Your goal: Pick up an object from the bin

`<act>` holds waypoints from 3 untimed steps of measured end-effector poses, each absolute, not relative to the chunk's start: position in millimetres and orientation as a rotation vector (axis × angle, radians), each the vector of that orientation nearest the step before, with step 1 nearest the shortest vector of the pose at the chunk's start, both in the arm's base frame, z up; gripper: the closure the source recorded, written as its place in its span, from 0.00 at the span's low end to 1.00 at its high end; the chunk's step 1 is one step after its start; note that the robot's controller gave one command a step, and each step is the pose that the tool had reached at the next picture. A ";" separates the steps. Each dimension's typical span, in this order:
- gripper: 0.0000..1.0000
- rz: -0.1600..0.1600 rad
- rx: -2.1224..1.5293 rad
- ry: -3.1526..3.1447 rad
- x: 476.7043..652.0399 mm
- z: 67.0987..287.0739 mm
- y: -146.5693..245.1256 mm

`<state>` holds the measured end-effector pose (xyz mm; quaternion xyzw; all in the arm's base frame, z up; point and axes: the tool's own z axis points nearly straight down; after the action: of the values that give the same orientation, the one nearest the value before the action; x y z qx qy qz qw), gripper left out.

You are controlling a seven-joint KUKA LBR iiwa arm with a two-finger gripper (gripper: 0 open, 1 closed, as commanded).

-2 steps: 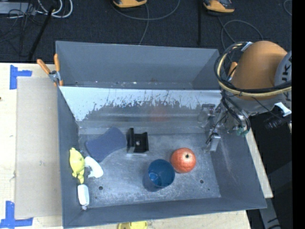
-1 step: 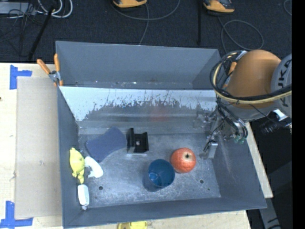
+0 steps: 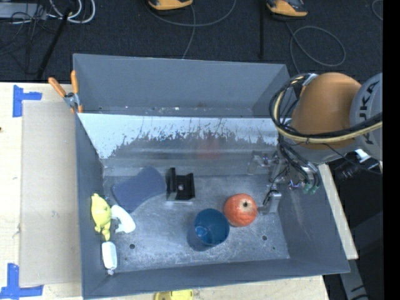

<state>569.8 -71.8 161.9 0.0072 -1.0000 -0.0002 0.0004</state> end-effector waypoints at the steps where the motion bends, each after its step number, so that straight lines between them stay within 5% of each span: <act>1: 0.00 -0.001 -0.337 -3.122 564.5 153.2 -65.1; 3: 0.00 0.000 -0.063 -3.140 547.9 122.2 -60.8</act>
Offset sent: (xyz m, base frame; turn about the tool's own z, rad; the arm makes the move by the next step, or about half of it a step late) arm -0.0318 0.0143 -0.0524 0.0487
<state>547.9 -60.8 122.2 -0.0200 -0.9998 -0.0001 0.0007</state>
